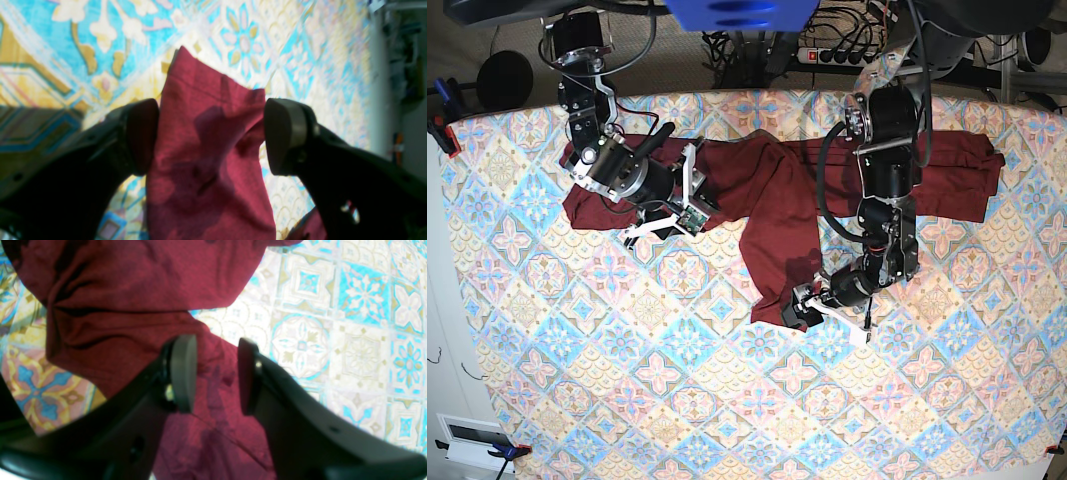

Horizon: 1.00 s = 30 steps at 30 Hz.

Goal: Layout the t-shirt on the table in an organized manner, then fold the t-shirt properly
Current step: 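Fold the sleeve with the left gripper back onto the shirt body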

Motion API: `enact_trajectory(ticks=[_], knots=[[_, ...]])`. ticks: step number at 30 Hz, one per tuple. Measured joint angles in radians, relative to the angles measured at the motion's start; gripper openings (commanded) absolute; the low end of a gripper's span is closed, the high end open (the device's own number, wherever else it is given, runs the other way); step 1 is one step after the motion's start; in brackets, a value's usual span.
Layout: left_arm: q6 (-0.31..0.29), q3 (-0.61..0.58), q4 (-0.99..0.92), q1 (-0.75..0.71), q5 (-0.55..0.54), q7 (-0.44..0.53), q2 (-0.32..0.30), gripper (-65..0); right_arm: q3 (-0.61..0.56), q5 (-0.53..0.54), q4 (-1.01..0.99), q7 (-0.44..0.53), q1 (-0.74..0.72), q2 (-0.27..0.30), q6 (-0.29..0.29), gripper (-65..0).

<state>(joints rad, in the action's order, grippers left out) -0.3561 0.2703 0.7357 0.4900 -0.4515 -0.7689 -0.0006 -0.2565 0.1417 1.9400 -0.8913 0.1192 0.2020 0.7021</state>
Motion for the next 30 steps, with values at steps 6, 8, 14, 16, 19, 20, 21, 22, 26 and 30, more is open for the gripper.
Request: enact_trajectory(ticks=[6, 8, 14, 16, 19, 20, 21, 22, 26, 30], knots=[[0.005, 0.0, -0.005, 0.0, 0.018, -0.006, 0.014, -43.0, 0.0, 0.0, 0.002, -0.001, 0.0, 0.0, 0.0, -45.0], [0.01, 0.0, -0.006, -0.005, 0.024, -0.016, 0.014, -57.3, 0.0, 0.0, 0.002, 0.0, 0.0, 0.0, 0.0, -45.0], [0.011, 0.0, -0.009, -0.008, 0.024, -0.028, 0.014, -65.0, 0.0, 0.0, 0.003, 0.0, 0.0, 0.0, 0.0, -45.0], [0.01, 0.0, -0.004, -0.009, 0.024, -0.037, 0.014, -65.0, 0.0, 0.0, 0.003, 0.0, 0.0, 0.0, 0.0, -45.0], [0.012, -0.005, 0.054, -0.025, 0.029, -0.071, 0.003, -65.0, 0.0, 0.0, 0.003, -0.001, 0.0, 0.0, 0.0, -45.0], [0.016, -0.004, 0.077, -0.035, 0.034, -0.069, 0.002, -65.0, 0.0, 0.0, 0.003, 0.0, 0.0, 0.0, 0.0, -45.0], [0.016, -0.004, 0.1, -0.046, 0.033, -0.08, -0.002, -65.0, 0.001, 0.0, 0.003, 0.0, 0.0, 0.0, 0.0, -45.0], [0.016, -0.004, 0.127, -0.057, 0.034, -0.098, -0.006, -65.0, 0.0, 0.0, 0.003, -0.001, 0.0, 0.0, 0.0, -45.0], [0.019, 0.002, 0.268, -0.103, 0.037, -0.145, -0.009, -65.0, 0.0, 0.0, 0.003, 0.0, 0.0, 0.0, 0.0, -45.0], [0.016, 0.002, 0.422, -0.156, -0.013, -0.195, -0.011, -65.0, 0.0, -0.001, 0.003, -0.001, 0.0, 0.0, 0.0, -45.0]])
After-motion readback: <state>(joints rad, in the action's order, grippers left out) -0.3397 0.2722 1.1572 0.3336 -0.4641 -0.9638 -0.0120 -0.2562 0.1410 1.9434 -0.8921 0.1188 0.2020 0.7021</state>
